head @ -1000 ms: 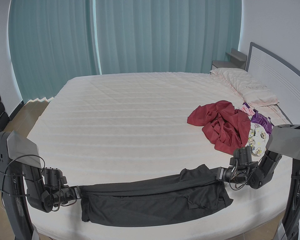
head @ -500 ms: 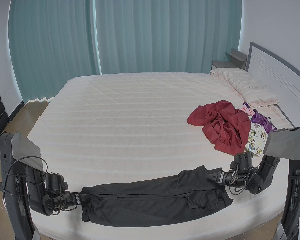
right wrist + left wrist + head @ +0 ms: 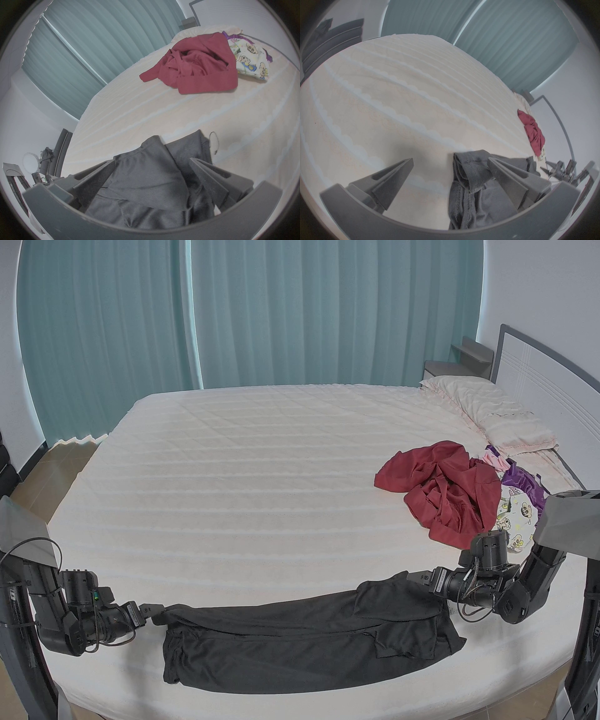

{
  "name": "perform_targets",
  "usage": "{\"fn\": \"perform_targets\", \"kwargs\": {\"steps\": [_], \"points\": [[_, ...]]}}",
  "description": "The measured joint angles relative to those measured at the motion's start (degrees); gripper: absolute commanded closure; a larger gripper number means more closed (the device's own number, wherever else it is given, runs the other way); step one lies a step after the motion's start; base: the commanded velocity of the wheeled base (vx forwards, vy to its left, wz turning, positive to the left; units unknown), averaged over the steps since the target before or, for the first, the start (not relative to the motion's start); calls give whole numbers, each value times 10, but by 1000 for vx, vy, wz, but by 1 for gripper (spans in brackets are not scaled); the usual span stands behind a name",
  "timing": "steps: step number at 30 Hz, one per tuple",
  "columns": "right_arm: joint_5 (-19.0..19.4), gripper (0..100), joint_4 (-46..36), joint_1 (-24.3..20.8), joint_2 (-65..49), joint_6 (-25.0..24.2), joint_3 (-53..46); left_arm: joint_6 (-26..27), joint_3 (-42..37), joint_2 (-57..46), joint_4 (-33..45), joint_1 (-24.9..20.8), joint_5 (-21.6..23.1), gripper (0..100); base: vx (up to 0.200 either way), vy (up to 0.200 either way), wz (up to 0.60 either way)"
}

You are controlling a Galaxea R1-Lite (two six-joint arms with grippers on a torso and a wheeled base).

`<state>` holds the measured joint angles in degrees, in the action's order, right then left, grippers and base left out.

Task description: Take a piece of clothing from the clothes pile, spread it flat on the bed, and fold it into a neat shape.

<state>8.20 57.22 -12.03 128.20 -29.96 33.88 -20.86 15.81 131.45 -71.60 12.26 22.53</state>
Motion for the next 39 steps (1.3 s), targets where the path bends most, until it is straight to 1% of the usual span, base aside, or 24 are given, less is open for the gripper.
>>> {"fn": "perform_targets", "kwargs": {"steps": [3, 6, 9, 15, 21, 24, 25, 32, 39], "points": [[11, 0, 1, -2, 13, -2, 7, -25, 18, -13, 40, 17, 32, 0, 0, 0, 0], [22, 0, 1, -2, 29, -2, 15, -81, 38, -26, 66, 25, 57, 0, 0, 0, 0], [28, 0, 5, -3, 46, -1, 23, -123, 64, -39, 90, 28, 70, 0, 0, 0, 0], [33, 0, 12, -2, 68, -1, 27, -132, 95, -53, 123, 33, 75, 0, 0, 0, 0], [33, 0, 13, 1, 77, -3, 30, -132, 92, -56, 128, 2, 60, 0, 0, 0, 0], [33, 0, 13, 3, 80, -3, 31, -131, 89, -53, 127, -6, 56, 0, 0, 0, 0], [34, 100, 13, 3, 80, -4, 31, -131, 88, -52, 126, -7, 55, 0, 0, 0, 0], [33, 100, 13, 4, 83, -4, 26, -130, 88, -47, 126, -11, 54, 0, 0, 0, 0], [33, 100, 12, 7, 63, 2, -1, -129, 88, -44, 126, -11, 54, 0, 0, 0, 0]]}}
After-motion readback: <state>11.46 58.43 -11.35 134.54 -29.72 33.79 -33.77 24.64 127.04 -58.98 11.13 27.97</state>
